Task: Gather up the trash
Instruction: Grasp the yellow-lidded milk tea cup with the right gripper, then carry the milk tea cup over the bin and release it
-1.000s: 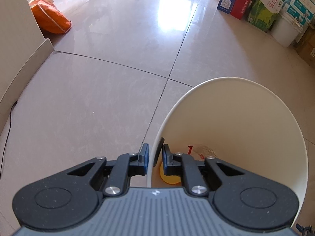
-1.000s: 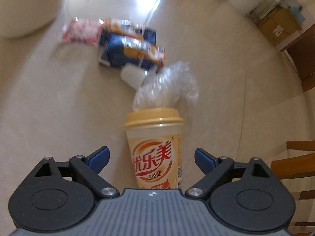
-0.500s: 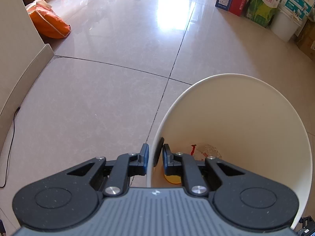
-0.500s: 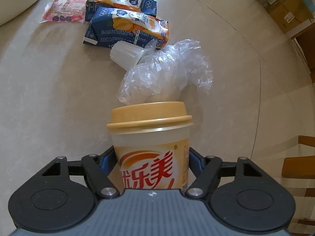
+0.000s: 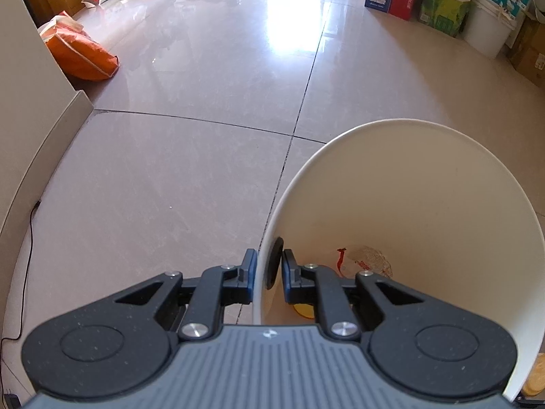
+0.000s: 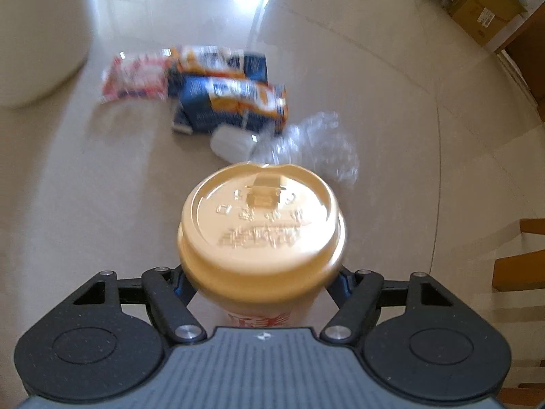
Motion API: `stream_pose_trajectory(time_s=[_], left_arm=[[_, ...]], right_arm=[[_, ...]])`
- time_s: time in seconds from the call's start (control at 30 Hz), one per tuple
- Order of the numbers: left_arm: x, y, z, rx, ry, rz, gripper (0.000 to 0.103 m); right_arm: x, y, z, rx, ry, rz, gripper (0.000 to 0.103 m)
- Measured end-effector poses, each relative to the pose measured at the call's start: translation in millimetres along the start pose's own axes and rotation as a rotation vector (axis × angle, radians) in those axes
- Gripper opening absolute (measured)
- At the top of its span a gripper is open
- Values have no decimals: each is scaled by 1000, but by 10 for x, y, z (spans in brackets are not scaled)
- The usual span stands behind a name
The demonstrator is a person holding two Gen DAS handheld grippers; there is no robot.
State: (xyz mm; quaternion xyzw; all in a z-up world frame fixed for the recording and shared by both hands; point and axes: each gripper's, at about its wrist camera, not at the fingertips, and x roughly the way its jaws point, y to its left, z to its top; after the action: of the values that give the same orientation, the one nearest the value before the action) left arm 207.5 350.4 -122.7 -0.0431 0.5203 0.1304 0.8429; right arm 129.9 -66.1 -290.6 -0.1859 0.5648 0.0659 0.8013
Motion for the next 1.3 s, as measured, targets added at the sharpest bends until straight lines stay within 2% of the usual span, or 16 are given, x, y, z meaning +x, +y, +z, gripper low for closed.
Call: stream_pose_trajectory(time_s=[0.27,0.4,0.7,0.87,1.0,1.13,1.2,1.23,1.3], left_arm=[[-22,-68,-32,63,-19,15,13],[-36,-77,-42,62,-17,10,13],[-35,-6,-11,42,-9,-6,12],[-26,25,-18,41,-10,-12,12],[-17,61,-11,26,-6,-21,12],[-15,73,-12,31,-7,-23,12],[-9,79,-14,31,-6,-25,12],[-6,85,-14,29,-6,-27,12],[-1,90,-11,23,-4,-31,12]], right_arm=[[-634,53,270,58,-97,81,77],[-1029,165,500,34,-161,120,77],[-2021,573,1279,-77,-334,260,77],[-2412,818,1772,-122,-411,333,77],[-2544,1016,2125,-146,-463,379,77],[-2544,1244,2313,-183,-471,399,77],[-2514,1323,2364,-187,-457,406,84],[-2496,1349,2374,-187,-455,403,92],[-2487,1386,2355,-192,-457,396,97]])
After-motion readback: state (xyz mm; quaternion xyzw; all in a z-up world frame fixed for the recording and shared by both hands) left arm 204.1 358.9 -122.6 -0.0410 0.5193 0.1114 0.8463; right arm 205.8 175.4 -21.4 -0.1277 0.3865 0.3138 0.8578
